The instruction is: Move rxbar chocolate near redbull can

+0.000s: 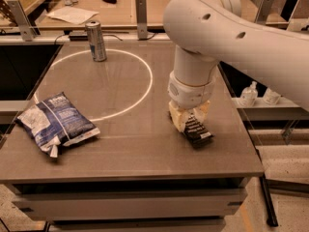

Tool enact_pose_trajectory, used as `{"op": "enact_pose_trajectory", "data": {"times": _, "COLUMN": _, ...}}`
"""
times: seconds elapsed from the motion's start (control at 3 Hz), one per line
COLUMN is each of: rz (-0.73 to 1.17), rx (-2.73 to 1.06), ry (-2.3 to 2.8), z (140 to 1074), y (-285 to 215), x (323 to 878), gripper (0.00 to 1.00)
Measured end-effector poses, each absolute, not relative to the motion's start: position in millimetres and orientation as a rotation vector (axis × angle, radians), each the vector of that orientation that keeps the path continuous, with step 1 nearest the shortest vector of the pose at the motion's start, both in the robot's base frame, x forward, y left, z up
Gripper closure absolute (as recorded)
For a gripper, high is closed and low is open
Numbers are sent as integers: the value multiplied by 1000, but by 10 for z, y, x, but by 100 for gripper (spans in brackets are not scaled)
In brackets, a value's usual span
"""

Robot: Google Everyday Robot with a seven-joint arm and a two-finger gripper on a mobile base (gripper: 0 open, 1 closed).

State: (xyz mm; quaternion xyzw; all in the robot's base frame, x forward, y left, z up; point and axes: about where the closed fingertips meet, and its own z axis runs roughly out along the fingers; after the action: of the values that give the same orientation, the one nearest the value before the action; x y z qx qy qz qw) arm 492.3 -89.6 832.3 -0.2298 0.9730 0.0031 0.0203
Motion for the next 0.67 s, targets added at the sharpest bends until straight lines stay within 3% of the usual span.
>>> {"op": "enact_pose_trajectory", "data": {"times": 0.67, "rz": 110, "rx": -722, "ry": 2684, "z": 8862, "y": -804, "x": 4952, "gripper": 100}}
